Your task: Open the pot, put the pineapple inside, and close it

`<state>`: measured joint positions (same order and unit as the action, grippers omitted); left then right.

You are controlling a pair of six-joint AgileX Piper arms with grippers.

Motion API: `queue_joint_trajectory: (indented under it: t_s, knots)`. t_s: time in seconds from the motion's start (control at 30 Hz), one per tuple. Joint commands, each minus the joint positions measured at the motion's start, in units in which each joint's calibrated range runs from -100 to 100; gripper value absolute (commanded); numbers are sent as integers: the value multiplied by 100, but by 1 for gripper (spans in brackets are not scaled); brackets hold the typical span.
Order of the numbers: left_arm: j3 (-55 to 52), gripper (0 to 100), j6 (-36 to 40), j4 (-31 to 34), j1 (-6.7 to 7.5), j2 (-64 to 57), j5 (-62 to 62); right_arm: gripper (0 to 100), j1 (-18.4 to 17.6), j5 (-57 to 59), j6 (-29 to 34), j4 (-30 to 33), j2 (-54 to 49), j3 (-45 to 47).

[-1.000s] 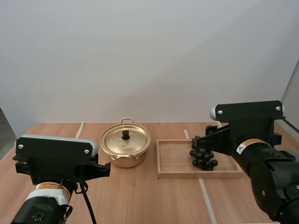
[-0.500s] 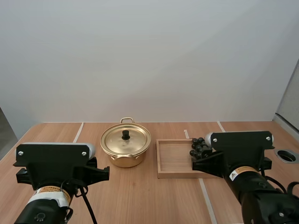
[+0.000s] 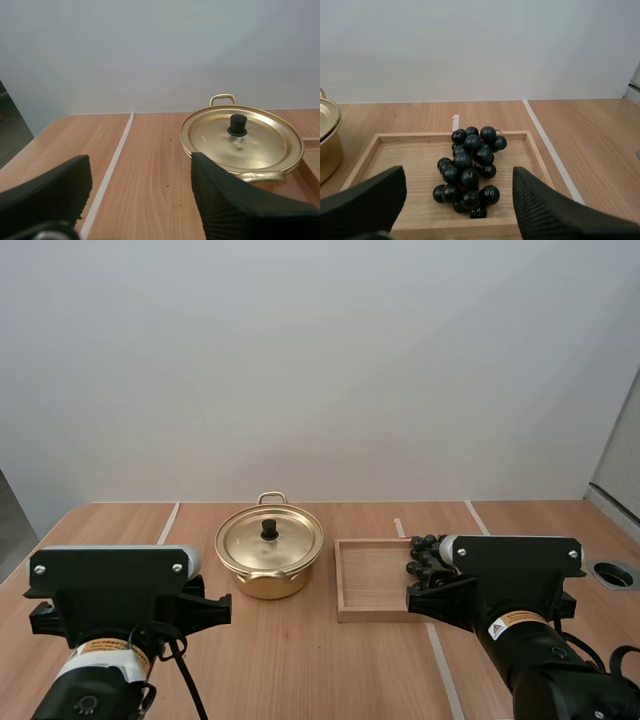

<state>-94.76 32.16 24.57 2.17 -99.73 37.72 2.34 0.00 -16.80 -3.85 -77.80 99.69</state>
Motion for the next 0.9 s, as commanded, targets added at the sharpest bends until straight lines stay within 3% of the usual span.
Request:
queue_joint_trajectory:
  t_s: [0.0,0.17,0.33,0.5,0.67,0.77,0.87]
  knots:
    - [-33,92,57,-190,-13,-27,-365,100,-170,69,-2,-28,-187,31]
    - [-33,78,57,-414,-13,-27,-365,100,-573,69,-2,-12,-449,31]
    - [-388,45,57,-635,-13,-27,-933,100,-661,69,-2,-12,-449,31]
    - [-524,3,57,-817,-13,-27,-1604,100,-662,69,-36,234,-449,31]
    - [-524,0,-256,-1445,-13,-27,-1279,100,-571,150,-36,271,-760,31]
    - [-524,0,-879,-1769,-13,-27,-701,100,-489,517,-36,271,-1405,31]
    - [-524,0,-938,-1805,-13,-27,-701,100,-480,1072,-36,247,-2092,31]
